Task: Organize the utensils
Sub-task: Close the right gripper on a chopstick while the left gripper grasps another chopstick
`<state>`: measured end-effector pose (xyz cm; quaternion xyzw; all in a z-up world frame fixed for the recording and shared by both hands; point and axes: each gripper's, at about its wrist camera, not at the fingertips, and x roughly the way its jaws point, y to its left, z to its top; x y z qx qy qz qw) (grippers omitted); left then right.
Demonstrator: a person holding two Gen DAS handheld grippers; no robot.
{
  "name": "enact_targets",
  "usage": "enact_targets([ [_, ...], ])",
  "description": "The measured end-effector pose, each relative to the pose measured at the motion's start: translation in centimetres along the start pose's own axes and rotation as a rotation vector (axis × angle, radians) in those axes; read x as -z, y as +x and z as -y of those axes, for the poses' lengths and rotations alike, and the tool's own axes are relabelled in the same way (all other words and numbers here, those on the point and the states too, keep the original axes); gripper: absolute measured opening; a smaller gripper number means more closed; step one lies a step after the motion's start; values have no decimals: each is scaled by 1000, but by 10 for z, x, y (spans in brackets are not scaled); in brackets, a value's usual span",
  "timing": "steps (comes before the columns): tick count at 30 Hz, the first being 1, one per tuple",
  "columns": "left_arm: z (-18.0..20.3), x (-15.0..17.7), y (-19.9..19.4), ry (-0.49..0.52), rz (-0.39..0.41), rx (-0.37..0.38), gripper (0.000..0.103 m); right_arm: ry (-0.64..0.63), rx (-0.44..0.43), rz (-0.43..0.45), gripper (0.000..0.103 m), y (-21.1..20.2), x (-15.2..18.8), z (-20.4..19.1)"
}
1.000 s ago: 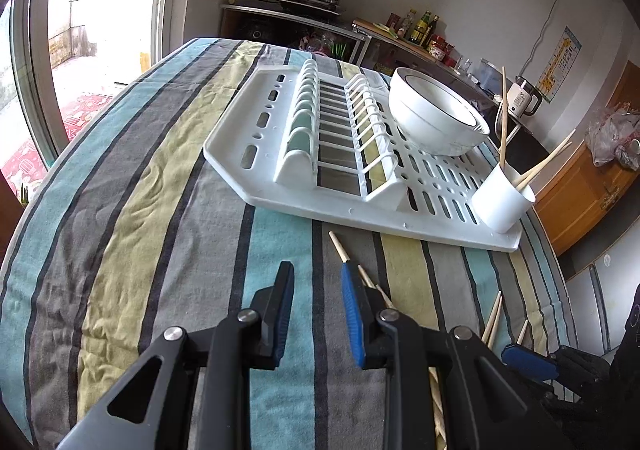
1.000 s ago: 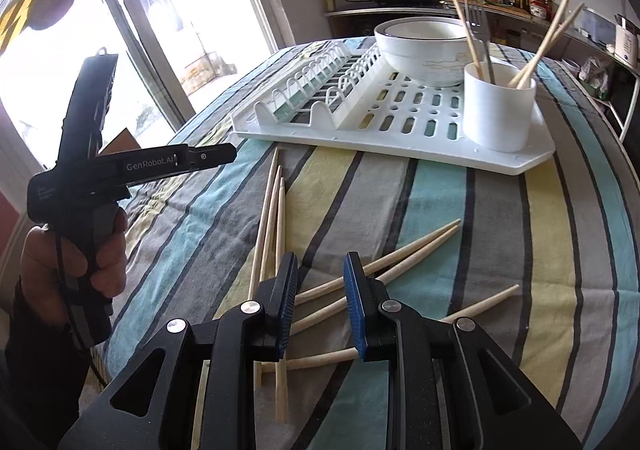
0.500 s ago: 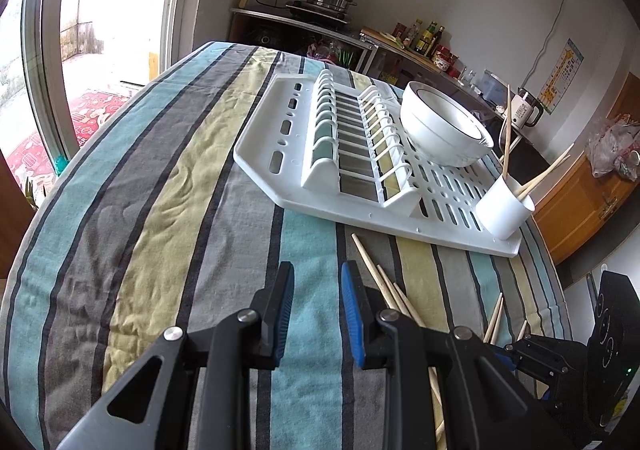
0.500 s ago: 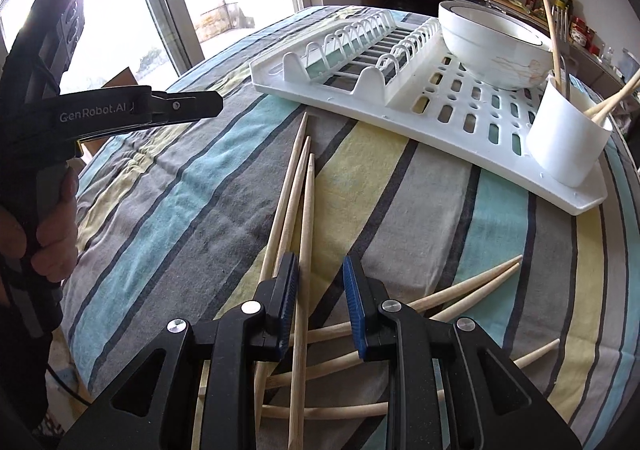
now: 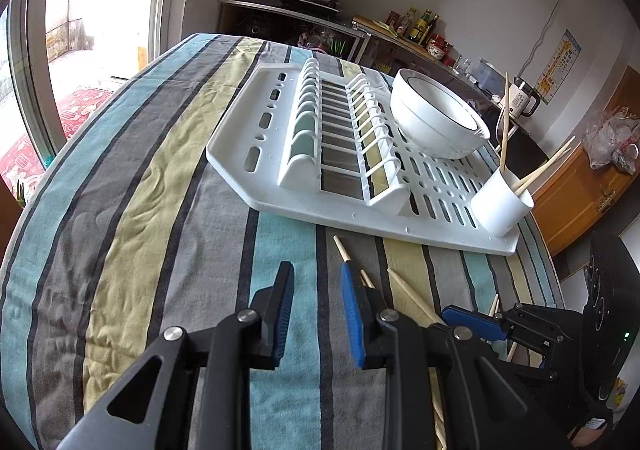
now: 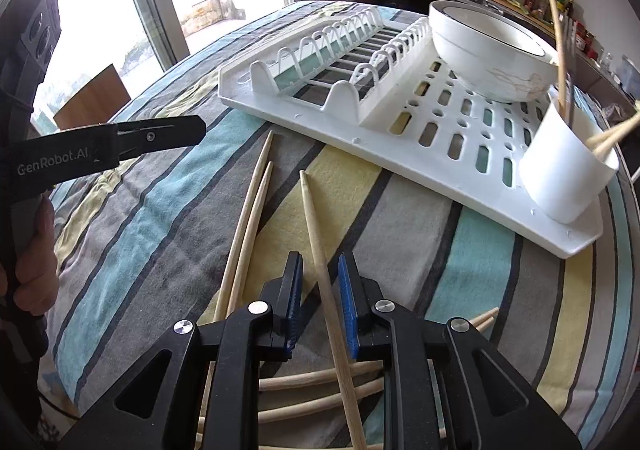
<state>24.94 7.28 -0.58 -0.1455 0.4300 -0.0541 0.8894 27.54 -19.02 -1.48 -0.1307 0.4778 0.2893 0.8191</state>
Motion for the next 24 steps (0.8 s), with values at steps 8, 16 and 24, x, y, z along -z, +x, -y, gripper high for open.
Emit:
enact_targets([
  [8,-5,-1,4,-7,-13,-14,26,-35,-7,-20,6,16,-23,-5],
  [16,16,-11,32,14,-101,-19,26,65,30,-12,6,5,-9,24],
  [24,29,-21,56,-32,-158,-112,26,94,24,1,6,-3,-2,37],
])
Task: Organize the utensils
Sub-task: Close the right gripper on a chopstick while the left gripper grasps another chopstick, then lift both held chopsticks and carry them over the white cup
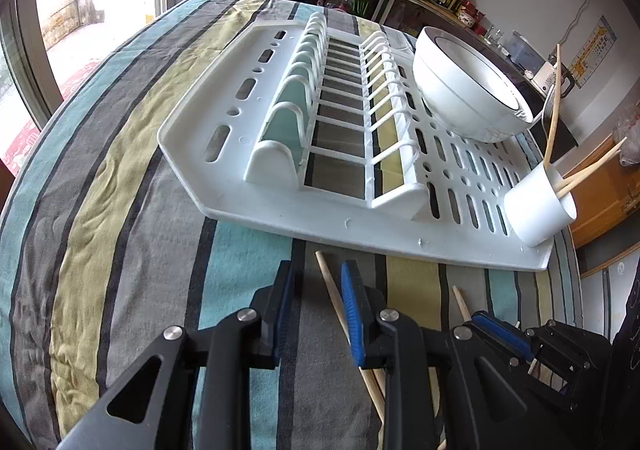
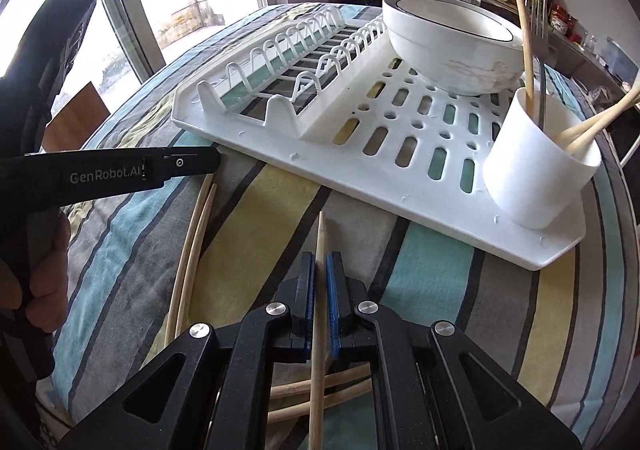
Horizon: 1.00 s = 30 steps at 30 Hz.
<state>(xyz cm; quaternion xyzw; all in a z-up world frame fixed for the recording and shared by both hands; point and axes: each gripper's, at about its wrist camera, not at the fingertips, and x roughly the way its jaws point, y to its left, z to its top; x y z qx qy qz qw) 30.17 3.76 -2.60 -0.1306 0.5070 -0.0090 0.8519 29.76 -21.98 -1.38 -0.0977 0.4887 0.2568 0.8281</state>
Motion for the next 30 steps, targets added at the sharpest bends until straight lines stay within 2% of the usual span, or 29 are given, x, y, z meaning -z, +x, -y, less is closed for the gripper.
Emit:
enact_targets([
  [4,19,4,2,80,23,-114,26,8,-6,6,6,-1,0,4],
  [7,27,6,5,122,41,-173,25,15,-10,13,6,-1,2,6],
  [8,30,5,6,136,46,-187,21,19,-11,16,6,-1,3,6],
  [9,31,6,6,141,49,-185,11,22,-12,18,6,-2,4,8],
  [12,30,5,5,139,42,-136,4,31,-18,26,6,-6,6,11],
  [17,27,7,-7,138,50,-46,4,42,-32,56,6,-17,8,14],
  [23,35,9,-48,183,130,29,4,61,-43,118,6,-42,6,19],
  [30,44,17,-103,238,234,109,4,89,-43,226,6,-91,11,25],
])
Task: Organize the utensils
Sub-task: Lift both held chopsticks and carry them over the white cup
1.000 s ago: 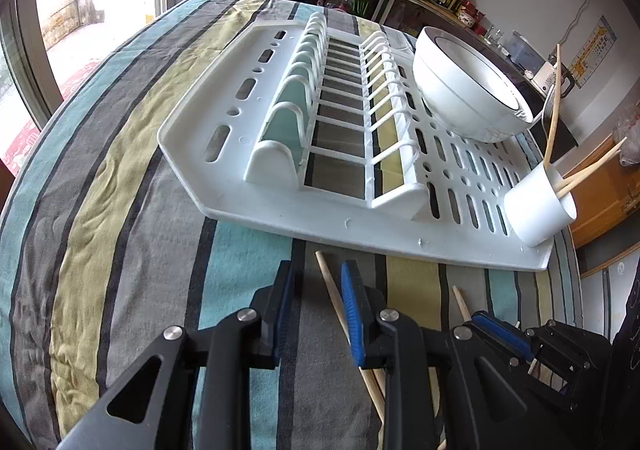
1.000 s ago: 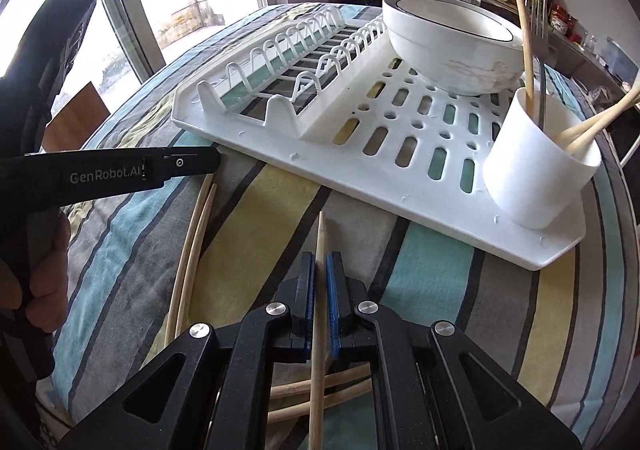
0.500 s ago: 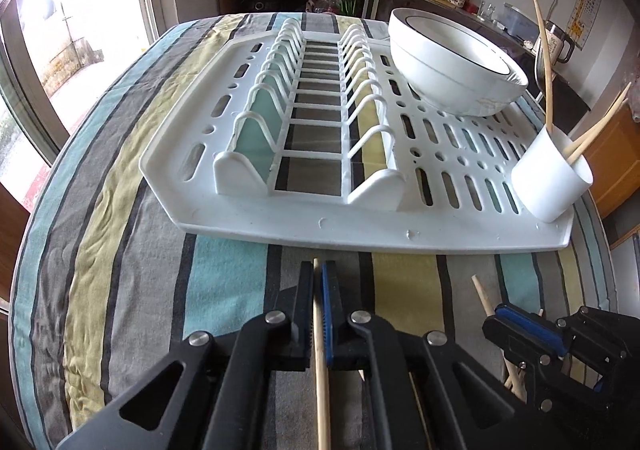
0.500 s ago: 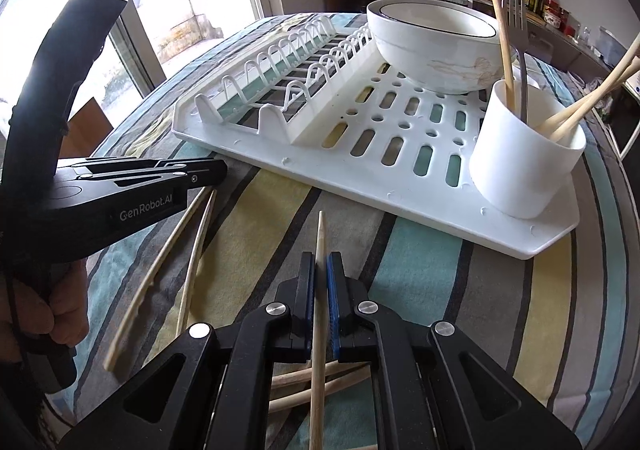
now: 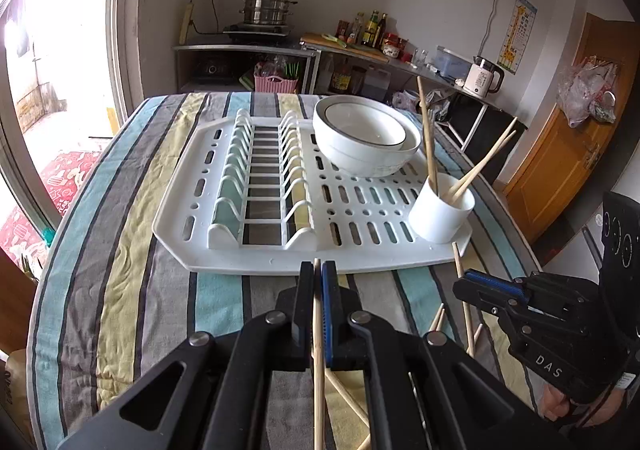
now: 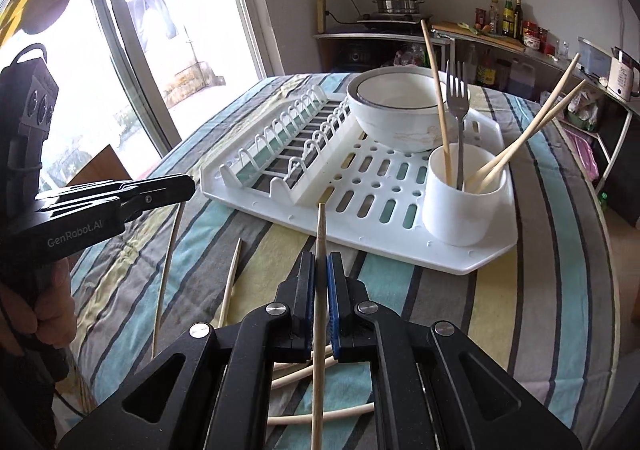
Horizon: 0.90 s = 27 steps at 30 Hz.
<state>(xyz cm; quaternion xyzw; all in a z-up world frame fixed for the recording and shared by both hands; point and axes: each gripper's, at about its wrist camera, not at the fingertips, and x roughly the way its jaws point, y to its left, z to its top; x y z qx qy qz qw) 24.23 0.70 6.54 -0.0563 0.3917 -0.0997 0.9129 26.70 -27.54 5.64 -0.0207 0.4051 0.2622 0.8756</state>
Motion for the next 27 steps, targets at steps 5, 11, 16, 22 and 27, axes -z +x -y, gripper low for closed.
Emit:
enact_targets([
  [5,7,-3,-31,22,57,40,4,7,9,72,6,-35,-4,1],
  [11,13,-7,-58,47,103,71,4,17,23,149,6,-68,-6,2],
  [16,22,-13,-75,68,142,86,4,24,40,202,5,-89,-10,3],
  [22,33,-32,-74,79,166,108,4,41,70,242,5,-103,-20,13],
  [27,48,-54,-56,95,173,125,4,62,101,261,5,-106,-29,28],
])
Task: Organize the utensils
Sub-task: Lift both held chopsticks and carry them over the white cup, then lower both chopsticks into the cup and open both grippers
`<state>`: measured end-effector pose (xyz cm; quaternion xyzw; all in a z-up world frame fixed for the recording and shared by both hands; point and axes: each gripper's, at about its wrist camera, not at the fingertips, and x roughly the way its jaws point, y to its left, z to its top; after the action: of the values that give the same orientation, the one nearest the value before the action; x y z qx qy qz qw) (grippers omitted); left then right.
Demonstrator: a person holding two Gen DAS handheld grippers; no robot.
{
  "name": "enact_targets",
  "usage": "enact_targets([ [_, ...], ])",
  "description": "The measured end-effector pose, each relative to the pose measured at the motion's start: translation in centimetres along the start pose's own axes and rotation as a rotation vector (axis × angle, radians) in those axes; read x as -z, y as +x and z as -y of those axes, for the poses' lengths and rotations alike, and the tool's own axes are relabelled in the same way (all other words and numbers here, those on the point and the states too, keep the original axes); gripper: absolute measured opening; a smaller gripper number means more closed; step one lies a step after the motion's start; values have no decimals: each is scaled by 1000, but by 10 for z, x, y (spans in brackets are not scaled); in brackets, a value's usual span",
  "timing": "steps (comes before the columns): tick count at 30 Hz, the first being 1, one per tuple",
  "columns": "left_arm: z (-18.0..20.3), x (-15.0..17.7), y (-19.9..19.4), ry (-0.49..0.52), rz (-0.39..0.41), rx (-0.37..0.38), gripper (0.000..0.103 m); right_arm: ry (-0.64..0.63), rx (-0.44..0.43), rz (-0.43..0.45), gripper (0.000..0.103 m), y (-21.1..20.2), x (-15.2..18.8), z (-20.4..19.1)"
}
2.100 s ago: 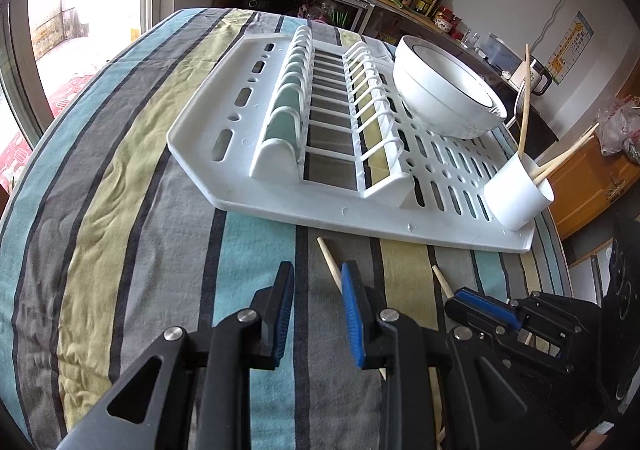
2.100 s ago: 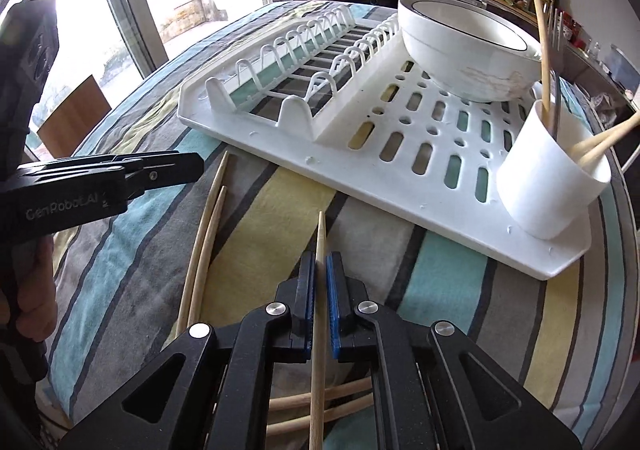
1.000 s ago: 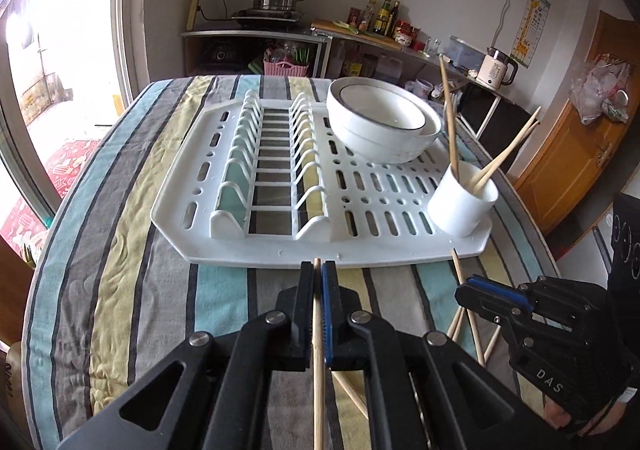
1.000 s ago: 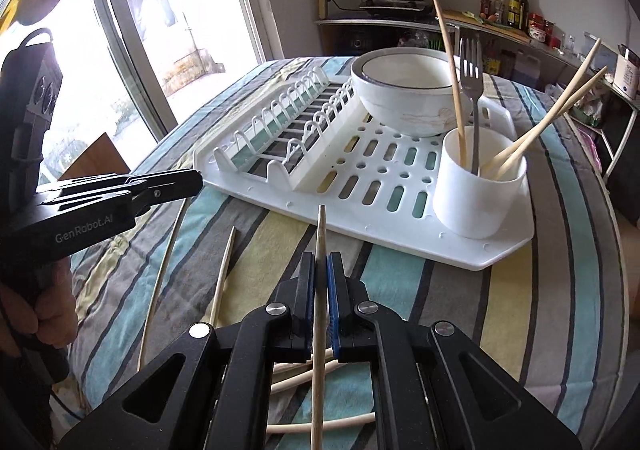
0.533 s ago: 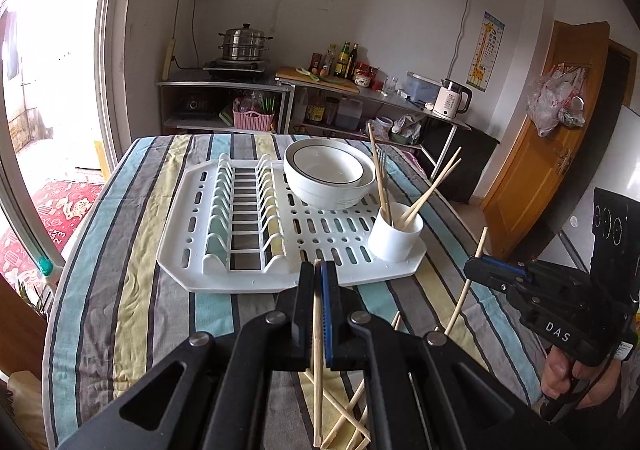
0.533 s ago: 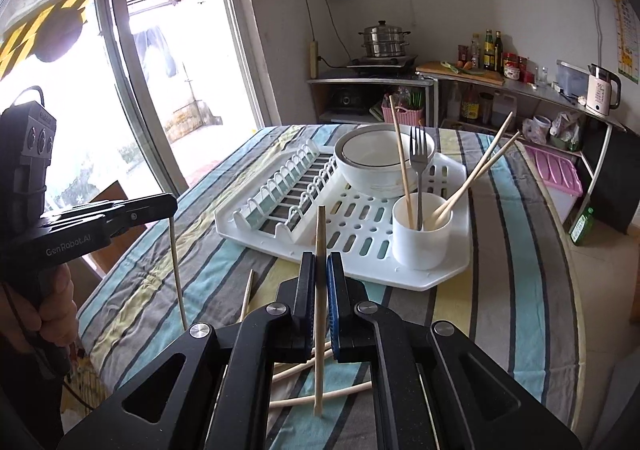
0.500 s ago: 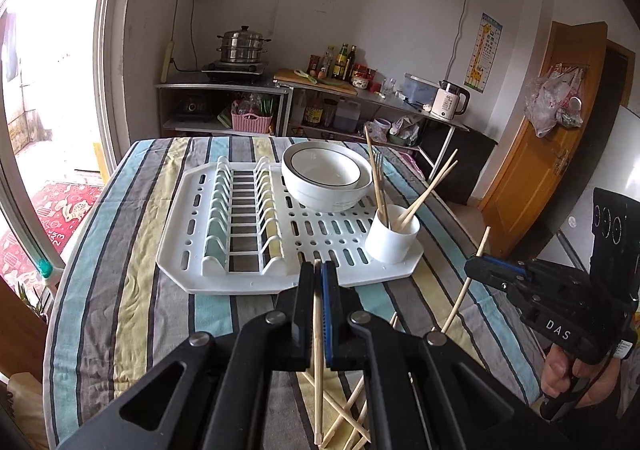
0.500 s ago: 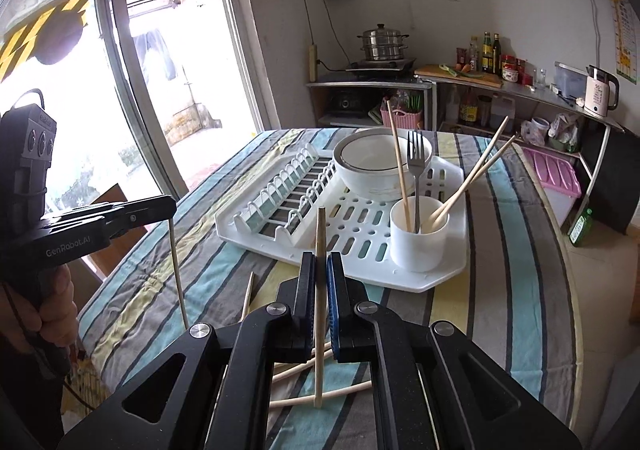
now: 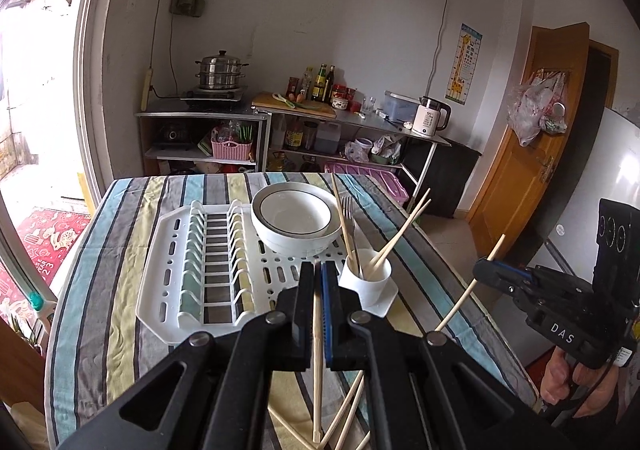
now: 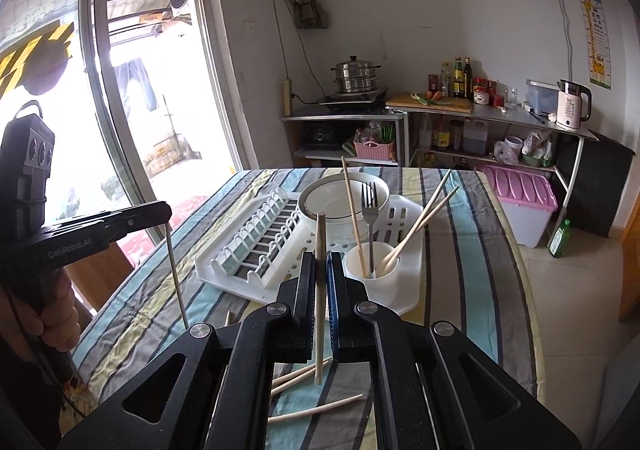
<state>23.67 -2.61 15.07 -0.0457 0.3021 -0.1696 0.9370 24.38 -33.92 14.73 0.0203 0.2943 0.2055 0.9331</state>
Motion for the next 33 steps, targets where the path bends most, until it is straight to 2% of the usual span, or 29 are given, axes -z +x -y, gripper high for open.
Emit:
enact_targets([
  [4,13,-18,19,14,8,20,4,19,25,15,5,4,-12,13],
  [16,56,-85,63,55,99,86,4,56,43,91,5,13,-57,41],
  [23,62,-99,89,60,120,107,4,74,48,101,5,27,-67,58],
  [33,56,-101,122,45,120,116,4,94,46,91,5,55,-71,73],
])
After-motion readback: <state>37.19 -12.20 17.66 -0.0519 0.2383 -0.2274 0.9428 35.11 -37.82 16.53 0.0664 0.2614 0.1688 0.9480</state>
